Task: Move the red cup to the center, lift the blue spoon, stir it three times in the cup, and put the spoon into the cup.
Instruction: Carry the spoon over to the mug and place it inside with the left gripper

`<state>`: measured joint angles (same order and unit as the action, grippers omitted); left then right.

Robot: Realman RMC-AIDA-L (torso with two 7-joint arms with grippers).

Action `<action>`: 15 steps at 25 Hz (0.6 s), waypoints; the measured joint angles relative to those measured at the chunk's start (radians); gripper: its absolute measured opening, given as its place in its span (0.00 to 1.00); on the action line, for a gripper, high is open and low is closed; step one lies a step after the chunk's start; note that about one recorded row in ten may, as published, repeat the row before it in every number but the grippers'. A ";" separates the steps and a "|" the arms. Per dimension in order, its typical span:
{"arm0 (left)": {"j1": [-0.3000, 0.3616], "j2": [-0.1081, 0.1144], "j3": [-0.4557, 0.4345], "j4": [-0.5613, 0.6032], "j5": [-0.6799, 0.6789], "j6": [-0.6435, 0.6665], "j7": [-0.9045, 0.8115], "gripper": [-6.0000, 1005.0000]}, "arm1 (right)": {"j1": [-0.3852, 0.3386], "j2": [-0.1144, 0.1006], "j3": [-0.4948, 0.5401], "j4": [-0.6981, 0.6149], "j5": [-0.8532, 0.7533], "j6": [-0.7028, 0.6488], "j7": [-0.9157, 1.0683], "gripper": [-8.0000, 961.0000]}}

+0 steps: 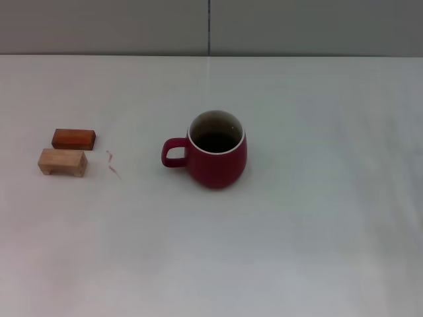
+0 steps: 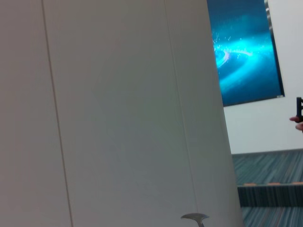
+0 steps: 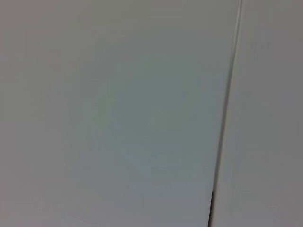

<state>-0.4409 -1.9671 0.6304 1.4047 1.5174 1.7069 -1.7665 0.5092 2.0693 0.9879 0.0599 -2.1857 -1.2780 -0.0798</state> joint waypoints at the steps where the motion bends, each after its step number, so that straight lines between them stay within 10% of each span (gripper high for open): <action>1: -0.005 -0.001 0.001 0.014 0.014 0.000 -0.006 0.18 | -0.001 0.000 0.000 0.000 0.000 0.000 0.000 0.76; 15: -0.074 -0.010 0.050 0.226 0.178 0.043 -0.086 0.18 | -0.001 0.000 0.000 0.000 0.000 0.001 0.000 0.76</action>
<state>-0.5148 -1.9767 0.6800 1.6309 1.6951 1.7498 -1.8530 0.5081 2.0693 0.9879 0.0598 -2.1858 -1.2767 -0.0798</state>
